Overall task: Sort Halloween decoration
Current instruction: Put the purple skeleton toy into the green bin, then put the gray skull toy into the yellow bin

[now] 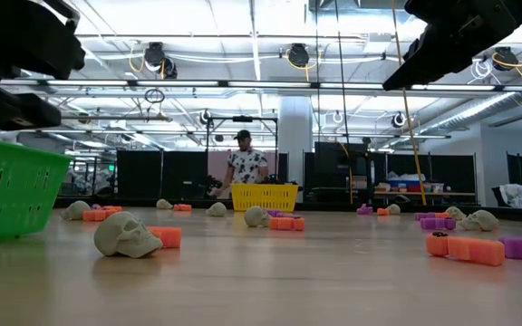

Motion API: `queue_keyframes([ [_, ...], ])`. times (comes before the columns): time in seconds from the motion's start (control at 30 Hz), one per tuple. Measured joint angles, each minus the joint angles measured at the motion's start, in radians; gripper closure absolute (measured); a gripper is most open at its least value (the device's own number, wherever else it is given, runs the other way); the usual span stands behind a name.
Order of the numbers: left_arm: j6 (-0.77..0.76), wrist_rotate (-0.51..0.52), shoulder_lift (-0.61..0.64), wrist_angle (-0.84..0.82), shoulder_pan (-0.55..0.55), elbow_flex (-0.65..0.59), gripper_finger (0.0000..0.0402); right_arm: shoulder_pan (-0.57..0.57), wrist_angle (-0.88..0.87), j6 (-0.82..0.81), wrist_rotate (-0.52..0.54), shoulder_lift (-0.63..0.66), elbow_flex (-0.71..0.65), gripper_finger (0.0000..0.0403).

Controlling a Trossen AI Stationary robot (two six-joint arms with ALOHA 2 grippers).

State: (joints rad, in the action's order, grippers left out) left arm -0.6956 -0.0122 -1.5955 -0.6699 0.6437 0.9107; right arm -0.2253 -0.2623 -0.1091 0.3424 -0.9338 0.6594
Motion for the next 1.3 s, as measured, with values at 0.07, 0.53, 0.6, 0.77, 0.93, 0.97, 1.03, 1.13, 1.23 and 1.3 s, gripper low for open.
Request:
queue_keyframes([
  [0.07, 0.0, -0.013, 0.0, -0.011, 0.0, 0.009, 0.0339, 0.0, 0.0, -0.002, -0.001, 0.0, 0.0, 0.0403],
  [0.53, 0.102, 0.005, 0.092, -0.151, -0.009, 0.106, 0.0282, 0.0, 0.012, -0.04, -0.033, -0.052, 0.0, 0.0366],
  [0.6, 0.12, 0.009, 0.119, -0.135, -0.008, 0.106, 0.0285, 0.0, 0.03, -0.04, -0.033, -0.077, 0.0, 0.0355],
  [0.77, 0.217, 0.077, 0.2, -0.019, -0.016, 0.106, 0.0332, 0.0, 0.091, -0.041, -0.034, -0.153, 0.0, 0.0331],
  [0.93, 0.346, 0.159, 0.224, 0.099, -0.067, 0.099, 0.0394, 0.0, 0.196, -0.068, -0.034, -0.251, 0.0, 0.0311],
  [0.97, 0.373, 0.161, 0.224, 0.134, -0.084, 0.088, 0.0397, 0.0, 0.218, -0.079, -0.034, -0.272, 0.0, 0.0306],
  [1.03, 0.427, 0.148, 0.223, 0.223, -0.117, 0.048, 0.0396, 0.0, 0.258, -0.097, -0.034, -0.315, 0.0, 0.0296],
  [1.13, 0.493, 0.076, 0.223, 0.414, -0.185, -0.038, 0.04, 0.0, 0.312, -0.113, -0.034, -0.378, 0.0, 0.0276],
  [1.23, 0.528, 0.022, 0.222, 0.592, -0.251, -0.129, 0.04, 0.0, 0.376, -0.115, -0.034, -0.44, 0.0, 0.0253],
  [1.3, 0.549, 0.013, 0.222, 0.69, -0.286, -0.181, 0.04, 0.0, 0.431, -0.115, -0.037, -0.48, 0.0, 0.0237],
])
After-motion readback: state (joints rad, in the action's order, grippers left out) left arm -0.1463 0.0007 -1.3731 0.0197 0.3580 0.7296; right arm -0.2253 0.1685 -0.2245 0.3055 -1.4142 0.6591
